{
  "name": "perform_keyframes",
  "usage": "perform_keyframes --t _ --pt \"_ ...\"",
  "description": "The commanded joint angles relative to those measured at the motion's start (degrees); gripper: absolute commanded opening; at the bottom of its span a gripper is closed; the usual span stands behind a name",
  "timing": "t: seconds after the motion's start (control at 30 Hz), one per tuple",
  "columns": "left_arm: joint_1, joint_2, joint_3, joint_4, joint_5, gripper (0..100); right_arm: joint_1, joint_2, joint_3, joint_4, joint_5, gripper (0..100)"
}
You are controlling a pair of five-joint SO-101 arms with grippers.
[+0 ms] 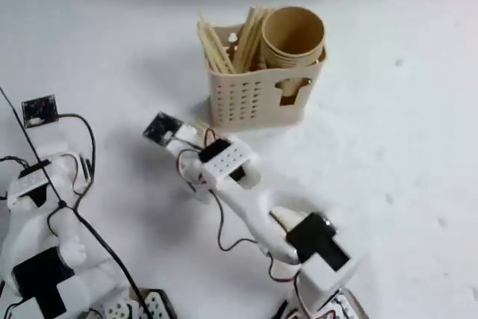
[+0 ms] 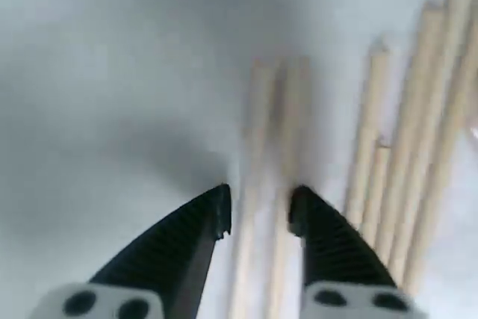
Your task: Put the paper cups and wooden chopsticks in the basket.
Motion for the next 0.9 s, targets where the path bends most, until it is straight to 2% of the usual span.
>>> perform_keyframes --t 0.0,0.3,0.5,0.63,0.73,0.87 --pt "-0.66 -0.4 -0.09 -0.62 0.62 16 -0.31 0.22 -0.18 0.4 0.18 1.4" --pt "-0.66 -0.4 -0.09 -0.62 0.62 16 -0.22 -0.75 -0.7 2.07 0.09 1.6" --pt "-0.66 -0.4 -0.09 -0.62 0.62 16 1.01 -11.91 -0.26 6.55 -1.58 1.6" --pt "-0.66 -0.4 -0.09 -0.62 0.62 16 1.98 -15.96 5.1 2.68 -1.85 1.9" --pt "-0.66 -0.4 -0.09 -0.62 0.62 16 1.8 -14.37 8.0 -1.71 -1.85 2.2" --pt "-0.66 -0.4 -0.09 -0.62 0.62 16 1.89 -10.24 6.24 -2.51 -1.85 3.1"
